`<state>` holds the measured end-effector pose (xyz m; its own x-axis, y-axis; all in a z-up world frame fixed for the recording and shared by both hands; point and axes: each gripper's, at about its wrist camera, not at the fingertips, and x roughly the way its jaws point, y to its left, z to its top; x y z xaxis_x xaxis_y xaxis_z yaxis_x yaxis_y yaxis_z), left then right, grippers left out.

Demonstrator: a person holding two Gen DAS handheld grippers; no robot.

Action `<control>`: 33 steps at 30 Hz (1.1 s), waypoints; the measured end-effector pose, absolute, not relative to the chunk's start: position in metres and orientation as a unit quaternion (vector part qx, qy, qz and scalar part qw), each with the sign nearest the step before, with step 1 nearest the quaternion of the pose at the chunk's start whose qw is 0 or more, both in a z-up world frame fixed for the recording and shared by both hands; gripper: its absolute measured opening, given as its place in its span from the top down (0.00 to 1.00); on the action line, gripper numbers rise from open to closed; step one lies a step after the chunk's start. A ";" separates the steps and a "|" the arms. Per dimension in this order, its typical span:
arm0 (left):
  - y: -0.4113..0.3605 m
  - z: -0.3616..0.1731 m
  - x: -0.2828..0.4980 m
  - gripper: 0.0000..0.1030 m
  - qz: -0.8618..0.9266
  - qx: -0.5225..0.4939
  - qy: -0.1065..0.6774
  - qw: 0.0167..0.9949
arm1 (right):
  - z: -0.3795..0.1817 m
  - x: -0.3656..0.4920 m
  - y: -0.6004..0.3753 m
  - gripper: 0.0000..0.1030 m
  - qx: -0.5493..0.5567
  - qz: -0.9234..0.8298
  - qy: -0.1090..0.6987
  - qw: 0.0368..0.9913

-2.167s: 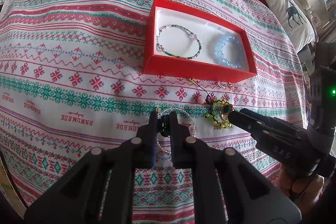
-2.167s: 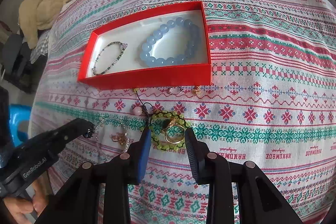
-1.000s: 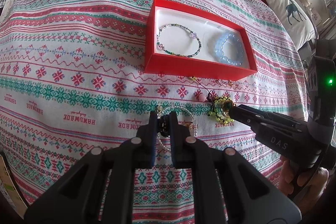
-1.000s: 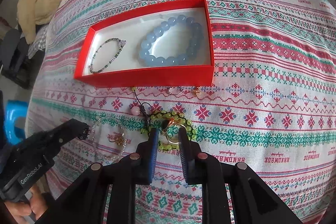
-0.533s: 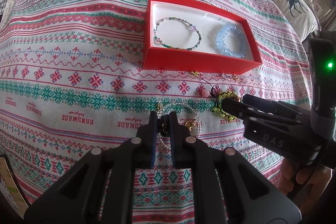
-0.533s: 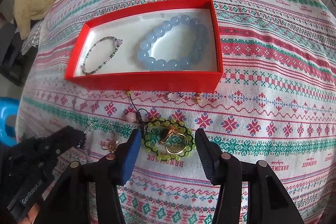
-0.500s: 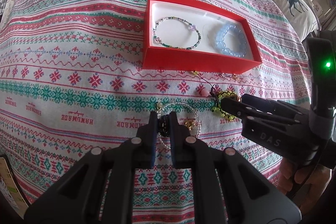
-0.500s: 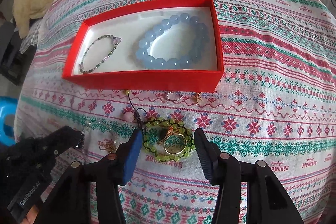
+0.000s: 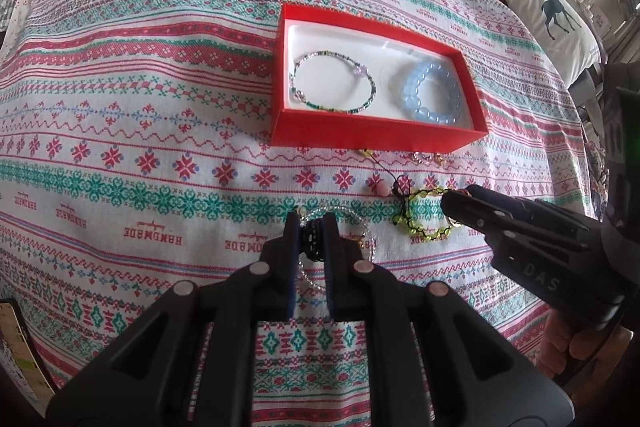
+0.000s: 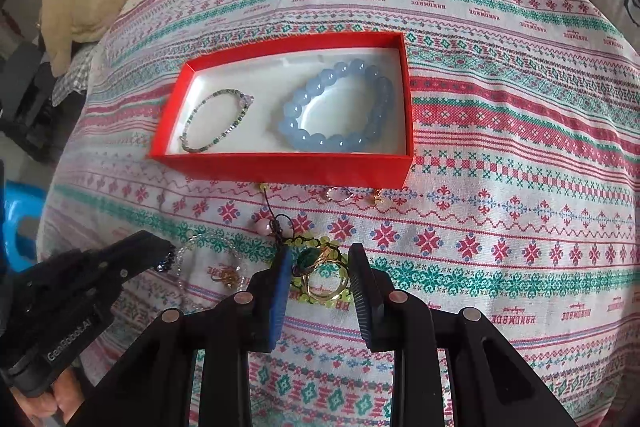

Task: Organize jewelry
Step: 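Carry the clip and rings into the red box and open both grippers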

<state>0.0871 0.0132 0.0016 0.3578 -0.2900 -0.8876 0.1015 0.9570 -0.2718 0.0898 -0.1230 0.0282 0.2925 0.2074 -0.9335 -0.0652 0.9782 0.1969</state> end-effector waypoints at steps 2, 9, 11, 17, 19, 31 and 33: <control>0.016 0.006 0.088 0.88 -0.120 -0.085 0.548 0.823 | 0.039 0.086 -0.126 0.72 0.064 0.089 0.581 0.806; 0.014 0.021 0.094 0.88 -0.125 -0.090 0.523 0.838 | 0.063 0.086 -0.140 0.72 0.091 0.092 0.555 0.822; 0.009 0.025 0.098 0.88 -0.127 -0.093 0.515 0.843 | 0.066 0.088 -0.144 0.72 0.093 0.090 0.548 0.826; -0.002 0.035 0.113 0.88 -0.134 -0.092 0.484 0.860 | 0.070 0.101 -0.150 0.72 0.102 0.087 0.527 0.839; -0.007 0.034 0.118 0.88 -0.135 -0.089 0.478 0.863 | 0.070 0.107 -0.151 0.72 0.102 0.087 0.521 0.843; -0.018 0.016 0.142 0.88 -0.121 -0.058 0.462 0.877 | 0.052 0.131 -0.155 0.71 0.104 0.097 0.512 0.847; -0.018 0.013 0.144 0.88 -0.119 -0.058 0.463 0.876 | 0.049 0.133 -0.154 0.71 0.104 0.100 0.513 0.846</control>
